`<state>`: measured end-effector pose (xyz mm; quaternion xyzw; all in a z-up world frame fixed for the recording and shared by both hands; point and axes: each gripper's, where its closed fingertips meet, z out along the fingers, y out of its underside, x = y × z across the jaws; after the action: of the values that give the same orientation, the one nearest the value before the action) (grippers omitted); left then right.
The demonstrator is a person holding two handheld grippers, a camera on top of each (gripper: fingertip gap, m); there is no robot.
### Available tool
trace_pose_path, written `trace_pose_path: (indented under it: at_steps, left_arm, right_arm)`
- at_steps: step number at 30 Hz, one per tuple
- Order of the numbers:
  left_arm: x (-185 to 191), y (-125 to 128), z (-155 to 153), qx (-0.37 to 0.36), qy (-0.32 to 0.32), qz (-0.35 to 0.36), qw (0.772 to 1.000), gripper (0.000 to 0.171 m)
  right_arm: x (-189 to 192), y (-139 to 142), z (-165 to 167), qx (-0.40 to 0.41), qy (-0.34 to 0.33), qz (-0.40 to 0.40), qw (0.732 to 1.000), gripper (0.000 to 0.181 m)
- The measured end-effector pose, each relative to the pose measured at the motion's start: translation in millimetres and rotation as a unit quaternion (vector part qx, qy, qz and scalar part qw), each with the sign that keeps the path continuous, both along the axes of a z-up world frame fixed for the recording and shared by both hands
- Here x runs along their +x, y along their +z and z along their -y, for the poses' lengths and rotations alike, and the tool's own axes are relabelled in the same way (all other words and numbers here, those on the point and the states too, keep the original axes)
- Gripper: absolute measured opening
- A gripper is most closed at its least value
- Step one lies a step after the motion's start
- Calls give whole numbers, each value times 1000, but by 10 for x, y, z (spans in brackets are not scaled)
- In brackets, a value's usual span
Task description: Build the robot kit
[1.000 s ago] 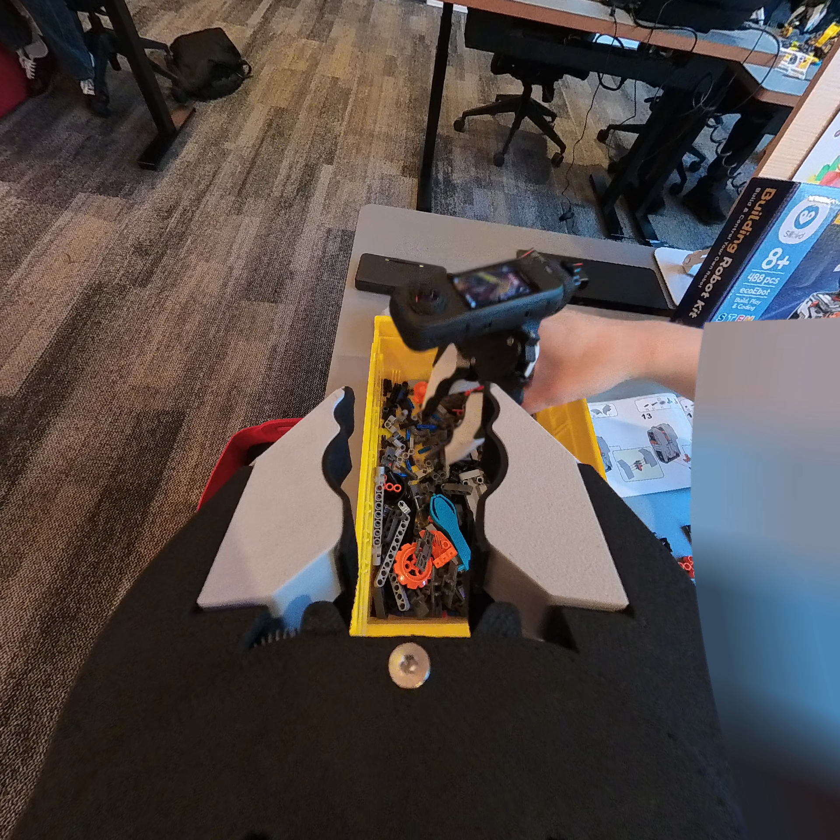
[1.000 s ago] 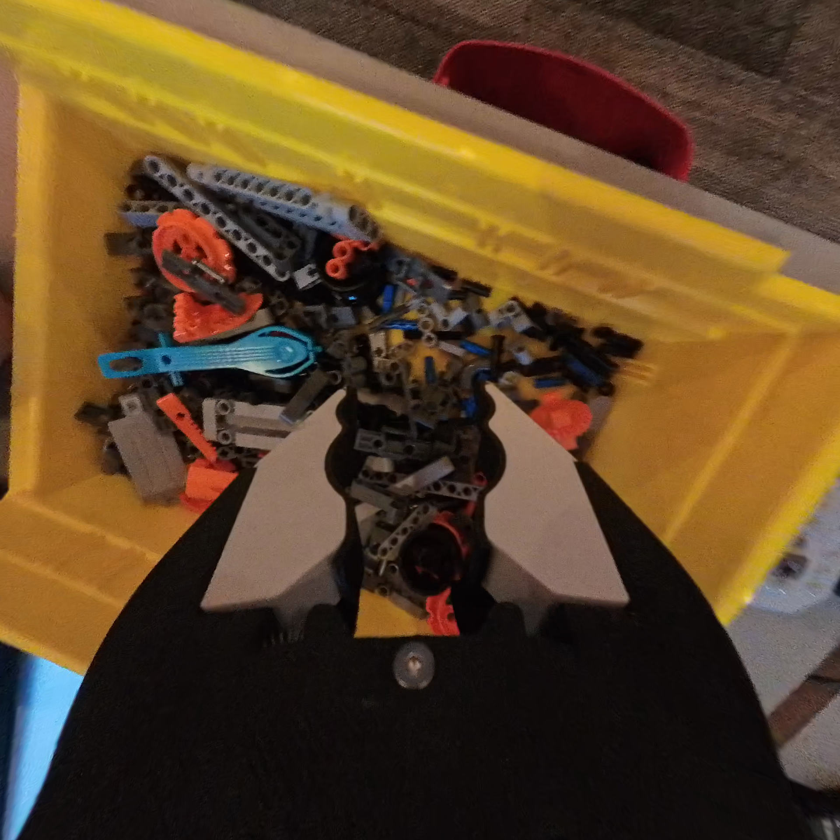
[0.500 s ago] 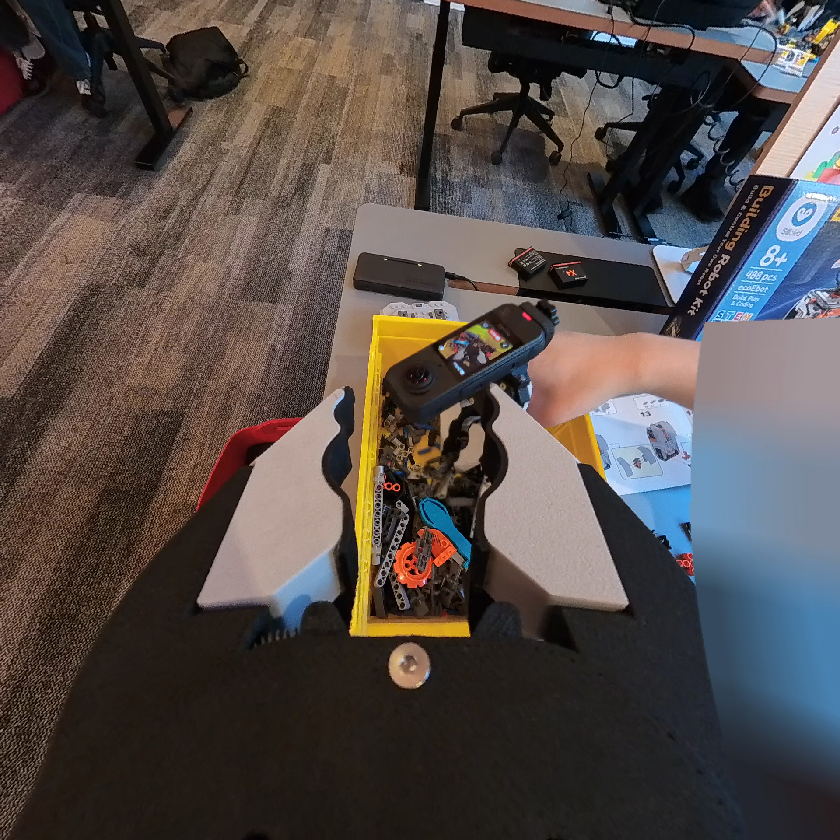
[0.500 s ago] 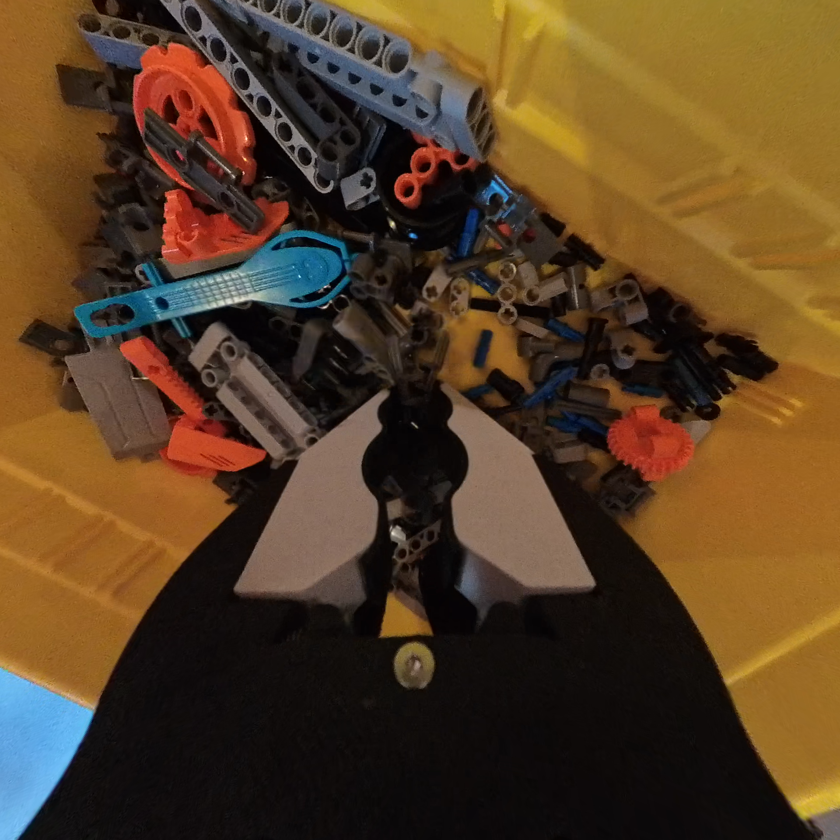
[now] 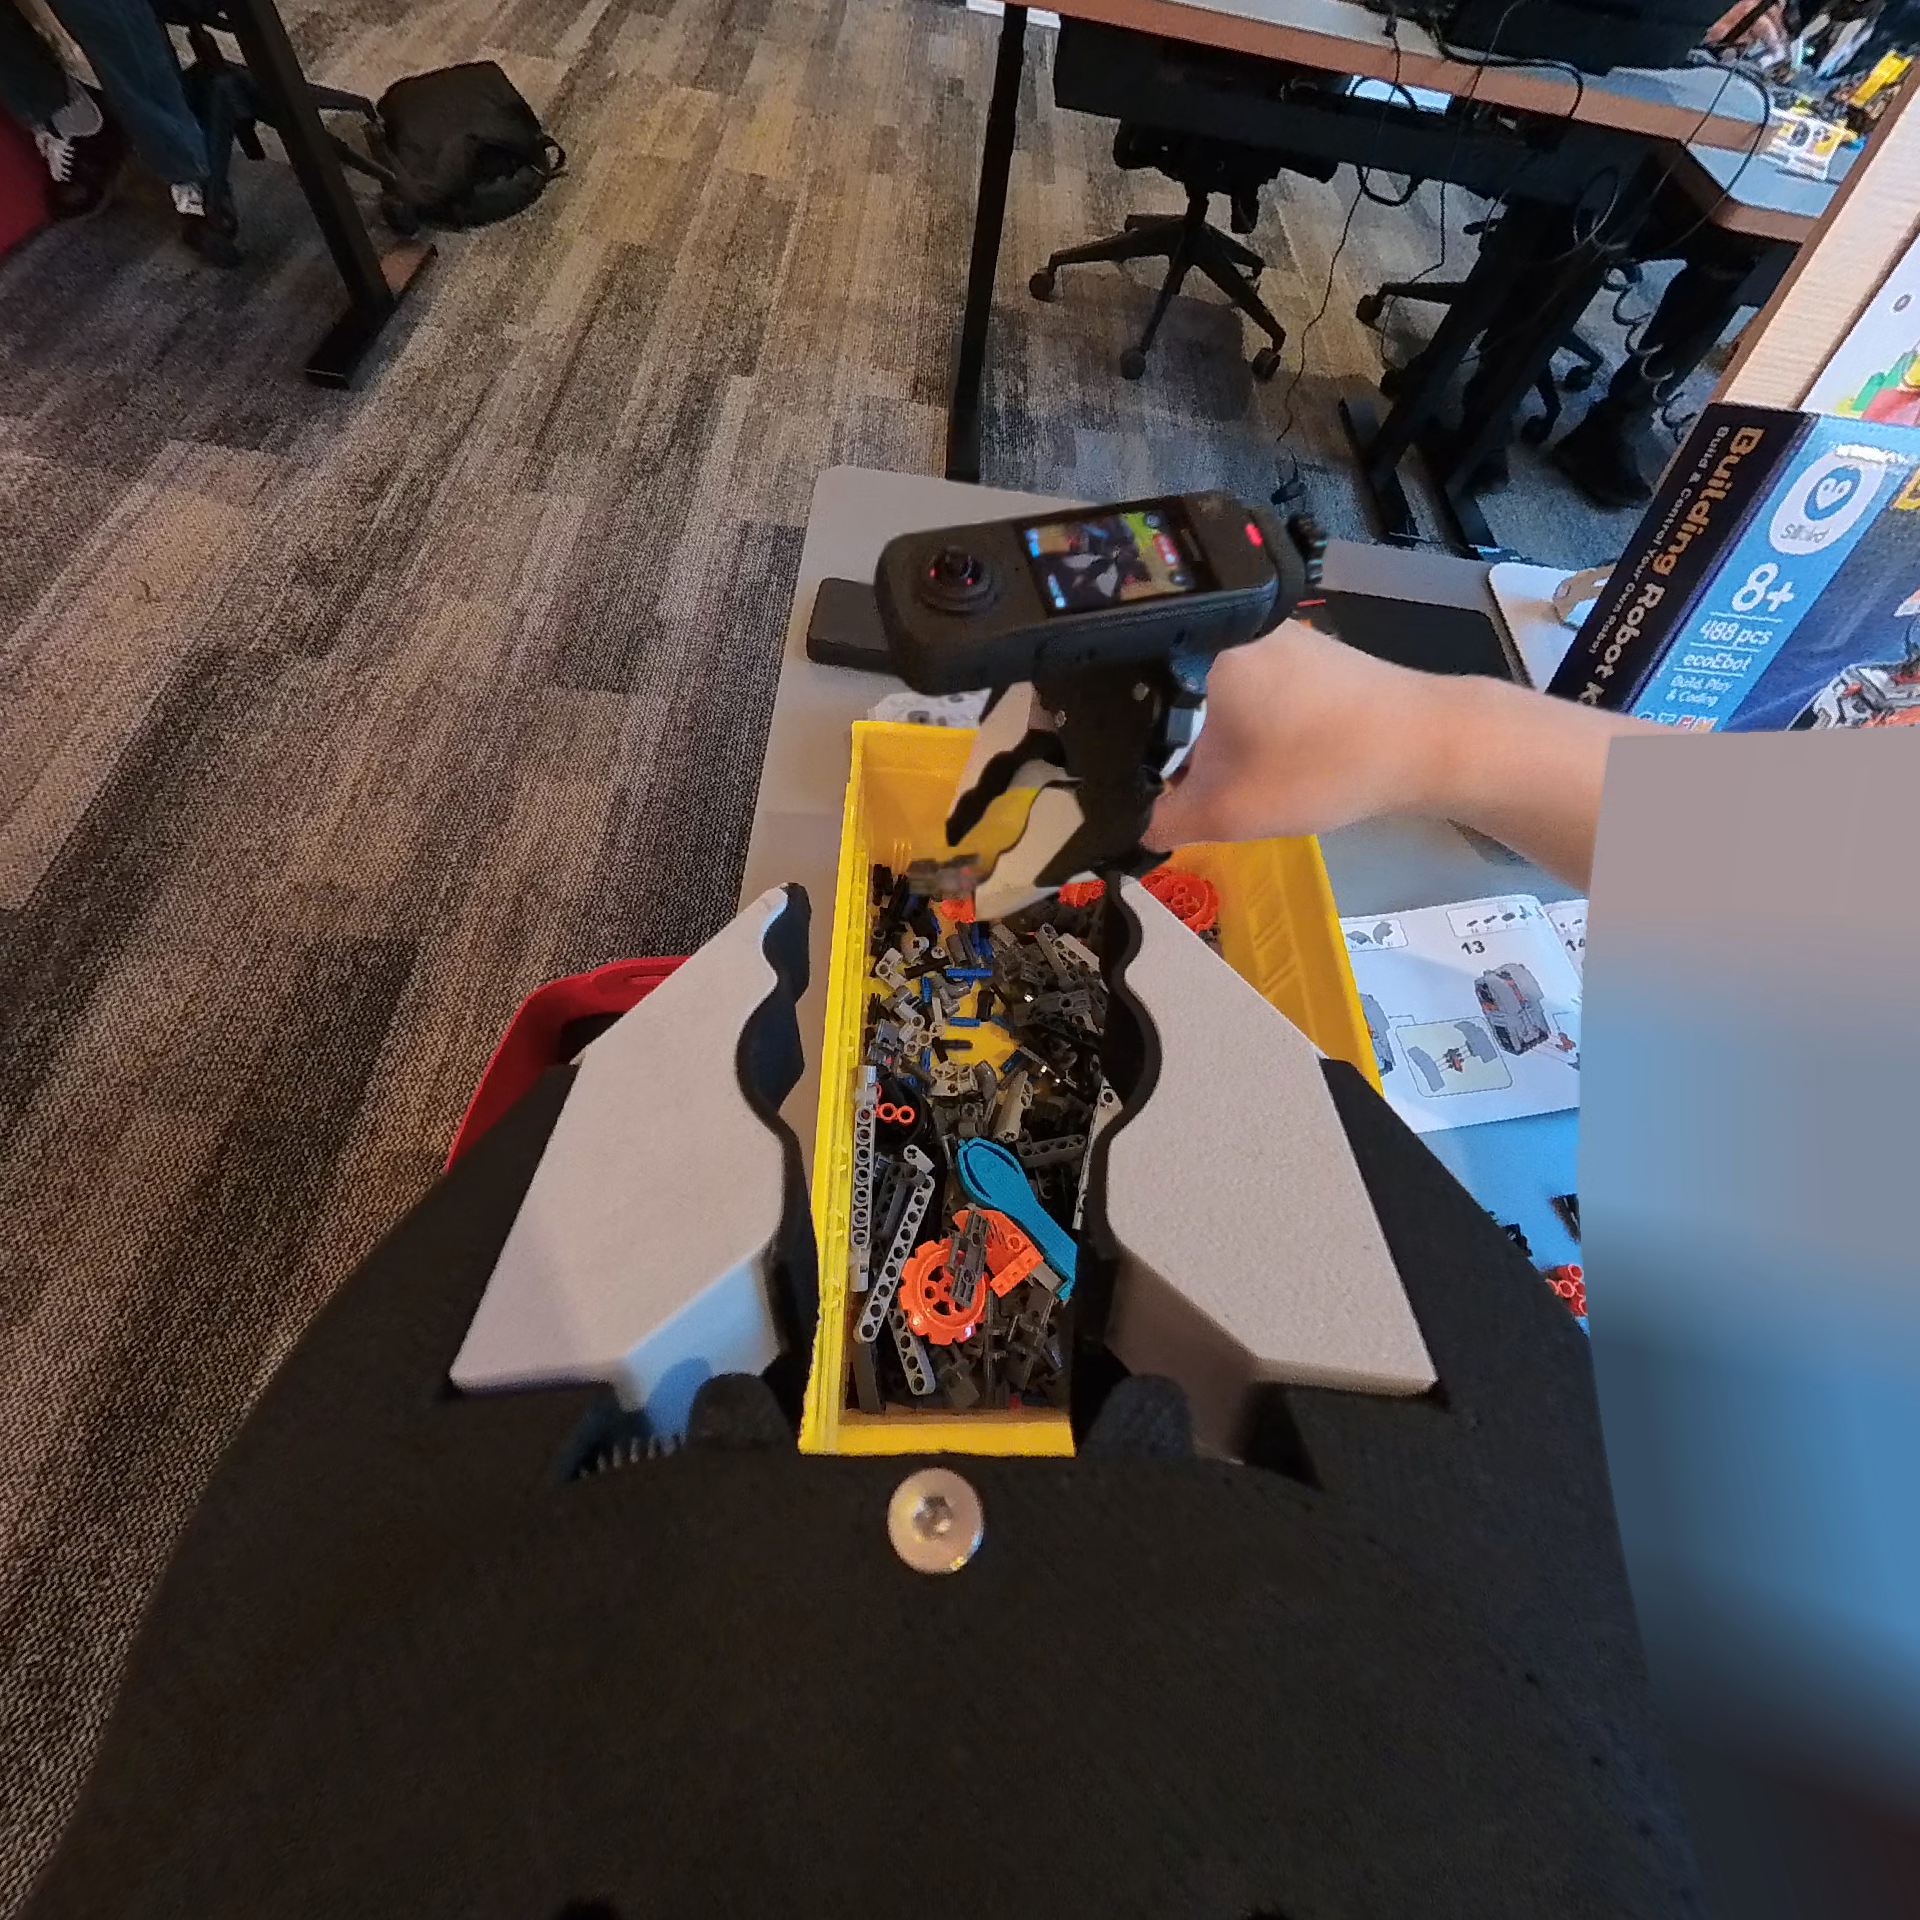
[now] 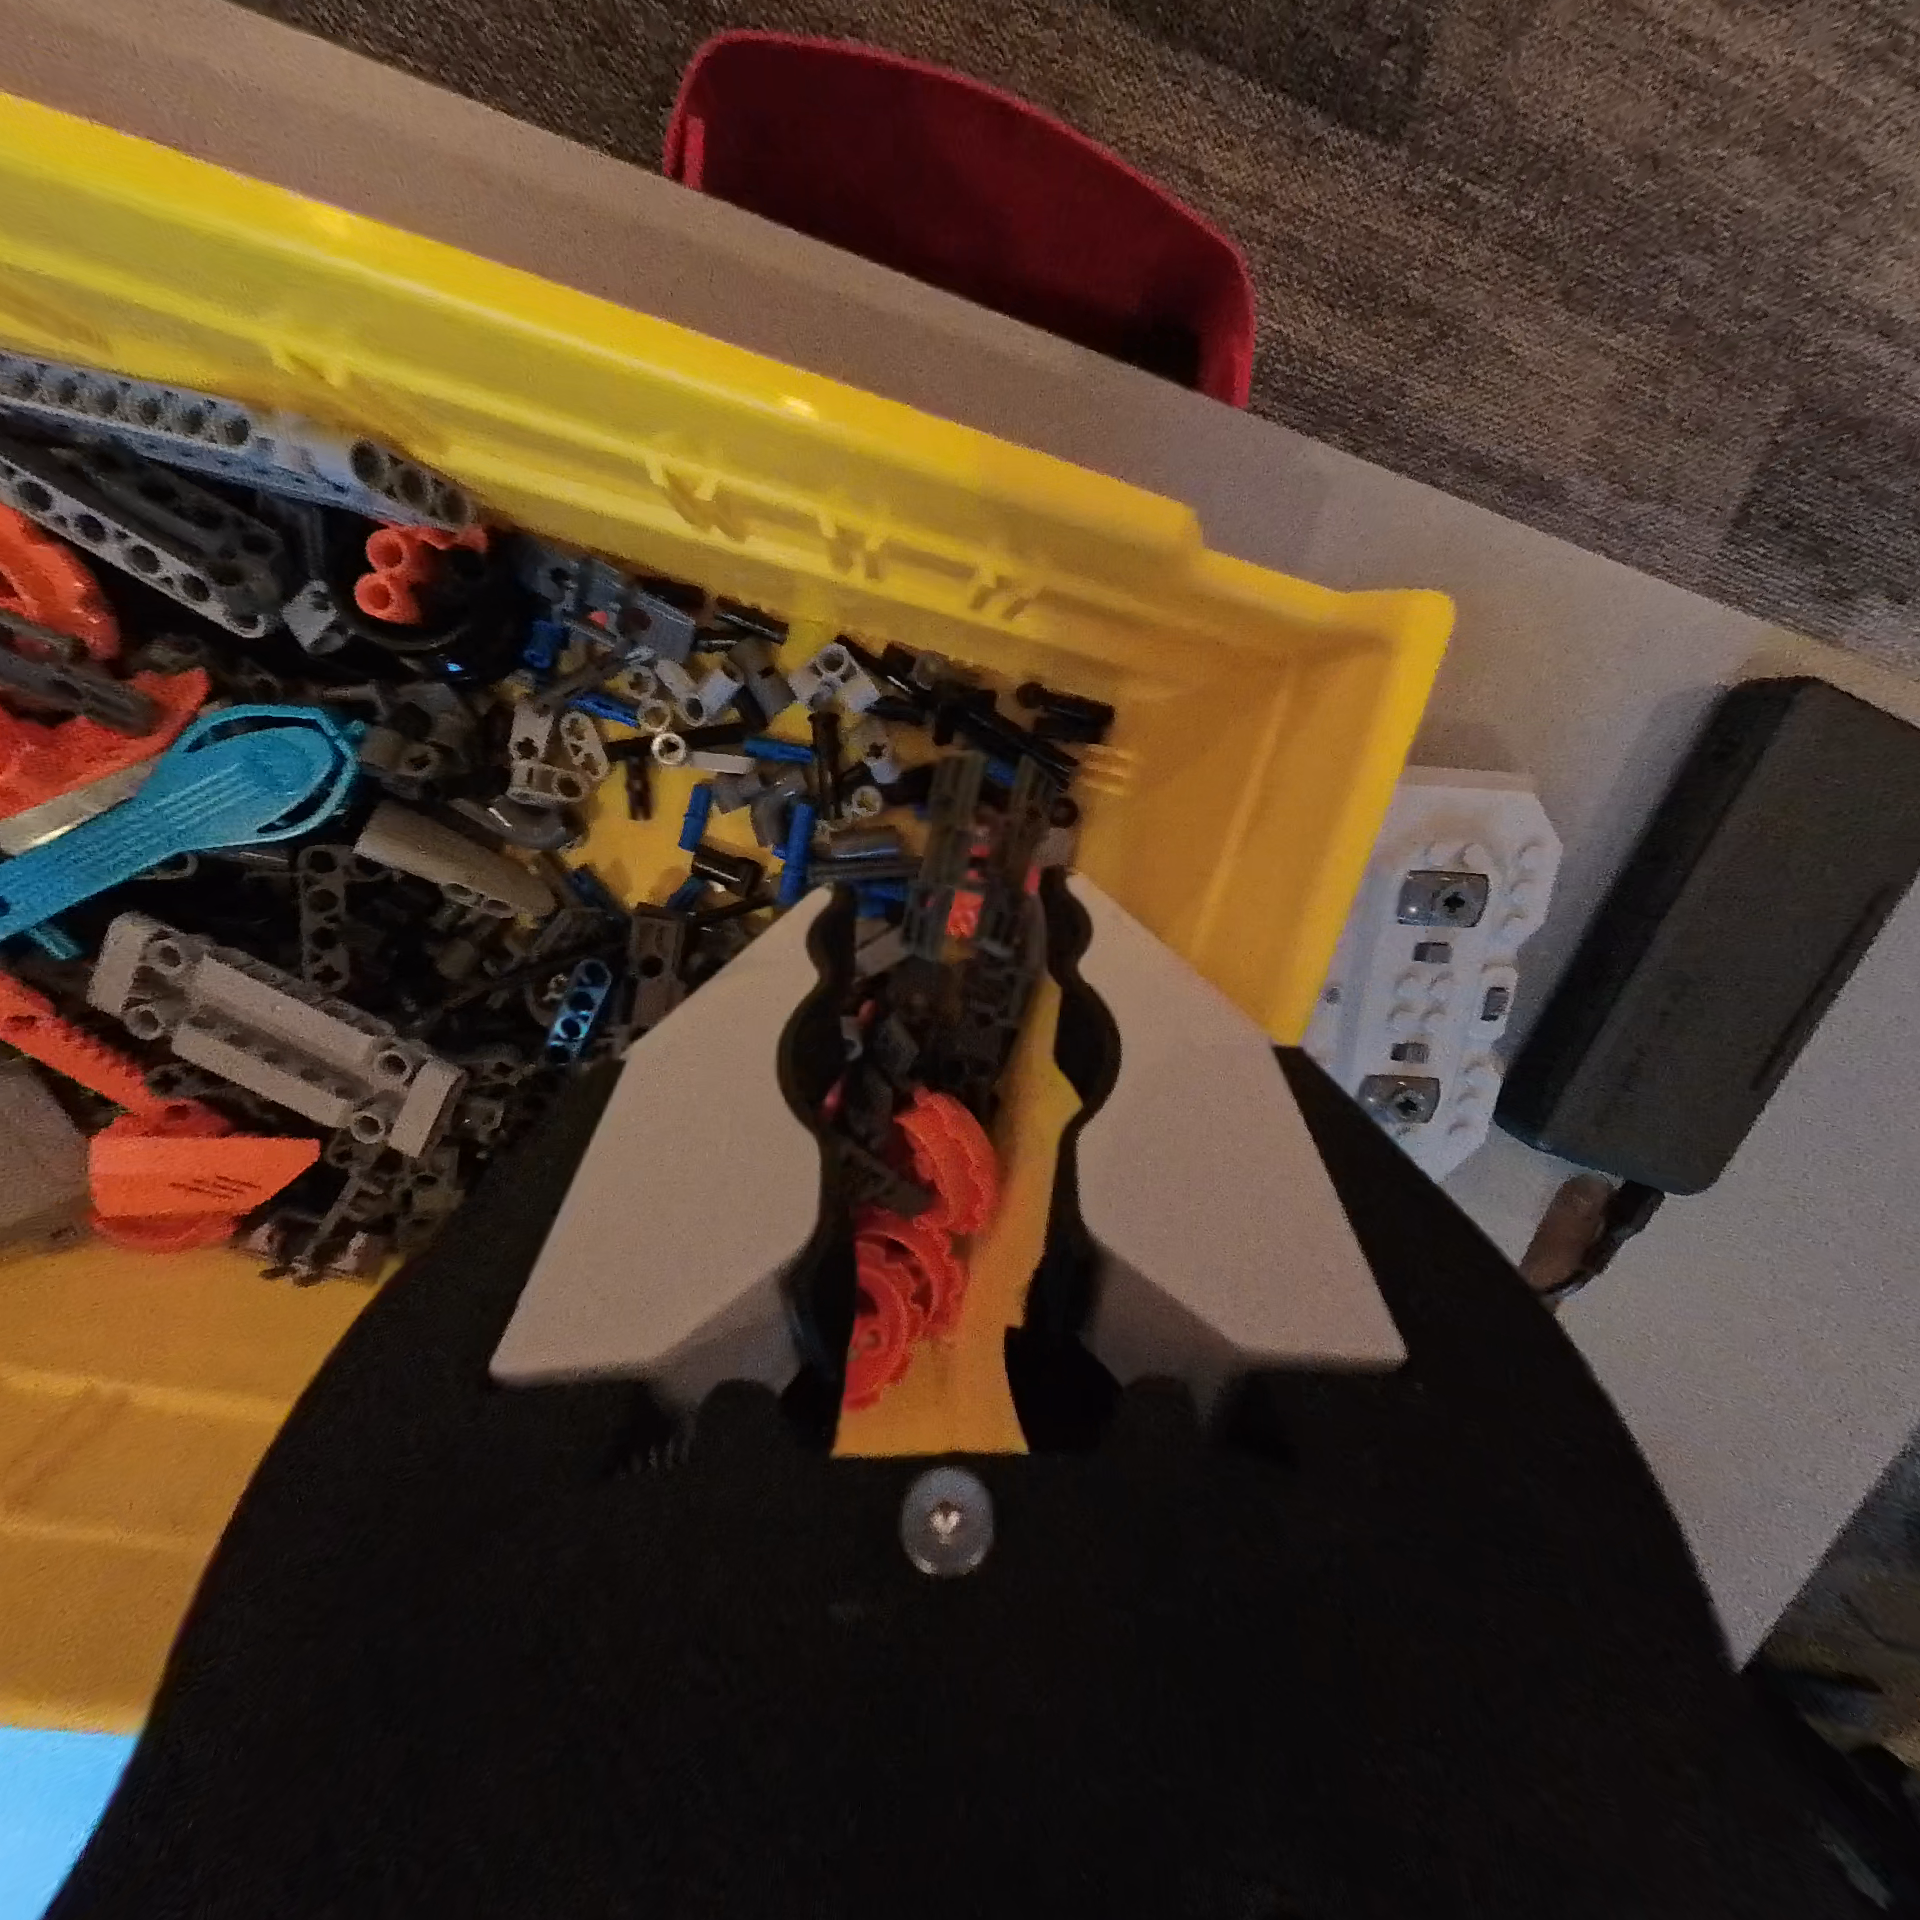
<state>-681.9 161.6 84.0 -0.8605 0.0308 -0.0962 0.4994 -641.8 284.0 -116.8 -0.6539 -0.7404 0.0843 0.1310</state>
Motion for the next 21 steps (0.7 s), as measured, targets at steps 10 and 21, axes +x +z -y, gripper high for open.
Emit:
trace_pose_path:
  at_steps: [10, 21]
  left_arm:
    - [15, 0, 0, -1, 0, -4, 1000, 54]
    - [30, -9, -5, -4, -3, -6, 1000, 54]
  right_arm:
    - [41, -157, 1045, -82, 183, 16, 979, 51]
    - [-18, -369, 997, -28, 194, 60, 979, 7]
